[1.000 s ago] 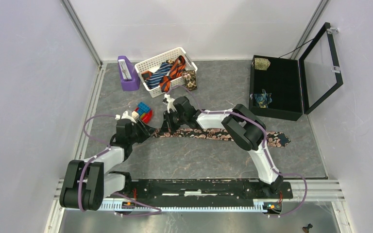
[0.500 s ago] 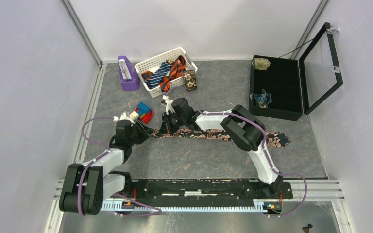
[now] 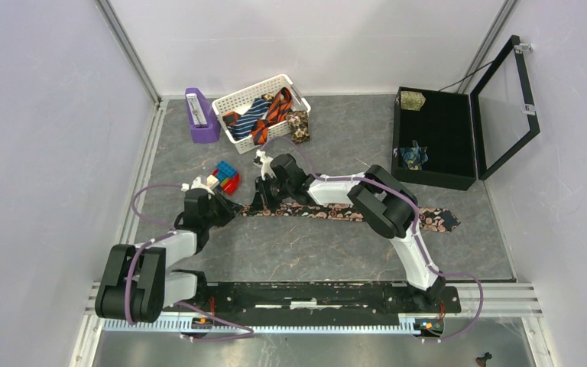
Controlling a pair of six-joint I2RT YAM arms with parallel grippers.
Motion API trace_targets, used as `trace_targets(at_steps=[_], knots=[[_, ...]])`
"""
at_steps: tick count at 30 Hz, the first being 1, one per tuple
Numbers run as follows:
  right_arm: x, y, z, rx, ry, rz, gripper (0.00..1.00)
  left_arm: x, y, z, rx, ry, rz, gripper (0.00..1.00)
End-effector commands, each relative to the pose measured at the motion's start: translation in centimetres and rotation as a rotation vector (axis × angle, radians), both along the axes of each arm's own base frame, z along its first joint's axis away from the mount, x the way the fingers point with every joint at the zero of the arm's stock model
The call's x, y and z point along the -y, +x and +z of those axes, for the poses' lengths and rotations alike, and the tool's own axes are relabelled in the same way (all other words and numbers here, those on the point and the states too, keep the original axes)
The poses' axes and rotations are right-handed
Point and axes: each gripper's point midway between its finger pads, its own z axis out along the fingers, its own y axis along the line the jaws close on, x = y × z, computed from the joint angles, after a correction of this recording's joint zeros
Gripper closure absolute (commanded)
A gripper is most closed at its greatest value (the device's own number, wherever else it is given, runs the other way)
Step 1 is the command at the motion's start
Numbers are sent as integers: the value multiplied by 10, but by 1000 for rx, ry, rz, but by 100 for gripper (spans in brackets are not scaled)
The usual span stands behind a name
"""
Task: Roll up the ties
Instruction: Roll the tie at the center of the board.
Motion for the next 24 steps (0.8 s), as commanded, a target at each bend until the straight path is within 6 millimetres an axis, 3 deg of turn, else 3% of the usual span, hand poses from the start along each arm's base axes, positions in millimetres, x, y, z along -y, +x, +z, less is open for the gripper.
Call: trace_targets(at_steps=[1,7,13,18,24], knots=[[-9,1,22,32,52,11,96,4,6,6,40,-23,-17,84],[-8,2,27,44,54,14,96,5,8,16,80,-7,-37,97],[-7,5,51,78,79,6,95,1,9,33,104,56,-43,98],[-3,6,65,102,87,-9,87,-7,6,45,112,130,-41,98],[-3,9,61,89,81,-31,86,-10,4,52,108,170,-35,98]])
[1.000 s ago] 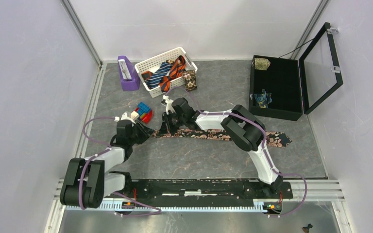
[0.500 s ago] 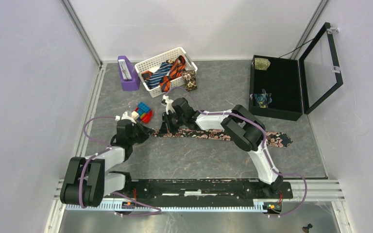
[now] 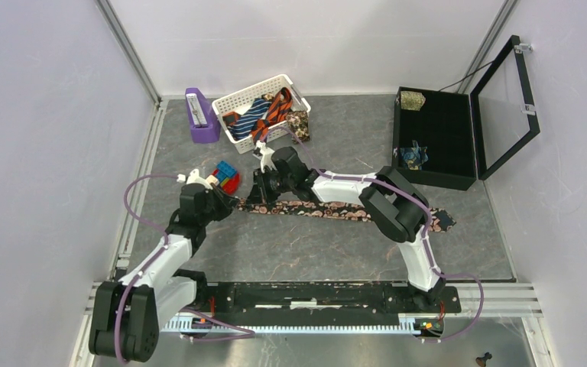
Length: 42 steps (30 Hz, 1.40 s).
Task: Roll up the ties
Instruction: Roll the tie at the center of the board.
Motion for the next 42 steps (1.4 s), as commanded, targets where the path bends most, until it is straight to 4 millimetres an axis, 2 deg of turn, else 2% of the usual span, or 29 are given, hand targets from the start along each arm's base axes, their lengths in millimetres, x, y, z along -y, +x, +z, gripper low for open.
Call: trace_targets(at_steps=[1,19,26,29,32,36,38,42], knots=[[-1,3,13,24,23,-20,86,-8,1,8,4,85,1,98],[-19,-6,-18,-32,27,-7,87,-4,1,18,-25,166,-9,98],[-20,-6,-14,-19,41,8,87,-6,2,20,-28,232,2,98],[-13,-7,-12,12,14,10,85,-9,1,17,-38,267,5,98],[4,-9,-18,50,-41,-13,83,-12,0,15,-43,298,12,98],[25,-21,-26,81,-104,-35,82,-14,-2,12,-49,315,13,98],[32,-33,-29,91,-124,-29,82,-15,-2,10,-53,320,18,98],[41,-43,-38,97,-155,-35,82,-14,-1,11,-48,322,14,98]])
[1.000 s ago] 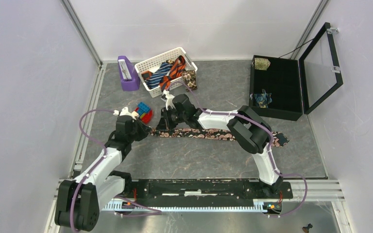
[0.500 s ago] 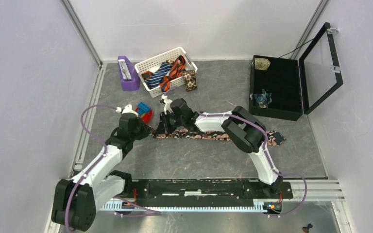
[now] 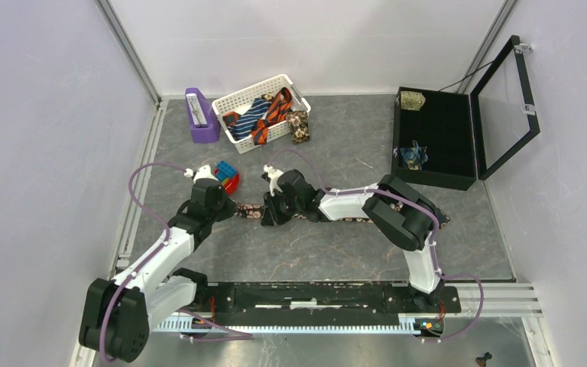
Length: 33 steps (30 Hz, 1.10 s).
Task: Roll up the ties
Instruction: Roll the tie at the center of the board.
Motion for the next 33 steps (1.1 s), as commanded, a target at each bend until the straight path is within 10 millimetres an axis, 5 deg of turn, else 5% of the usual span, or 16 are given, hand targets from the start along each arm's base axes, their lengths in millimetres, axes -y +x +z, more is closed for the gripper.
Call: trace_targets(at_steps=[1,15,21,33], knots=[[3,-4,12,79,-3,-1,82,-3,10,14,45,47,-14,98],[1,41,3,139,-75,-65,82,-2,7,16,48,45,-17,98],[3,37,1,122,-75,-39,83,0,9,16,54,33,-16,98],[6,32,49,185,-4,-27,82,3,14,24,74,32,-21,98]])
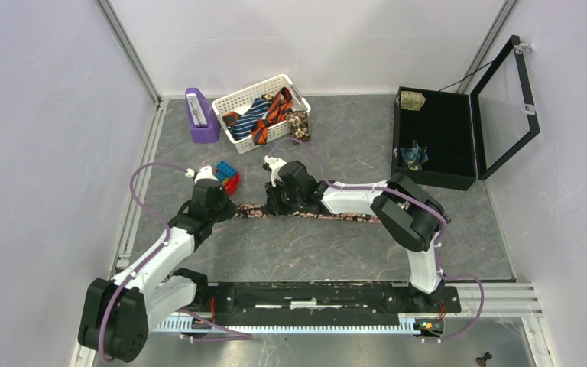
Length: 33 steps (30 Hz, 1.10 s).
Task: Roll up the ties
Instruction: Roll the tie at the center of the board.
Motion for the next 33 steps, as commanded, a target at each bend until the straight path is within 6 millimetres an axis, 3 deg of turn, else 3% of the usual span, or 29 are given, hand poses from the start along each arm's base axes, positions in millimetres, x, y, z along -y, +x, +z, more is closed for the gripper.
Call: trace_targets(at_steps=[1,12,33], knots=[[-11,5,37,58,68,21,82,4,17,27,86,18,-15,98],[-50,9,42,-11,177,68,83,15,19,33,78,98,-54,98],[-96,22,33,-84,280,87,84,5,26,27,73,166,-7,98]])
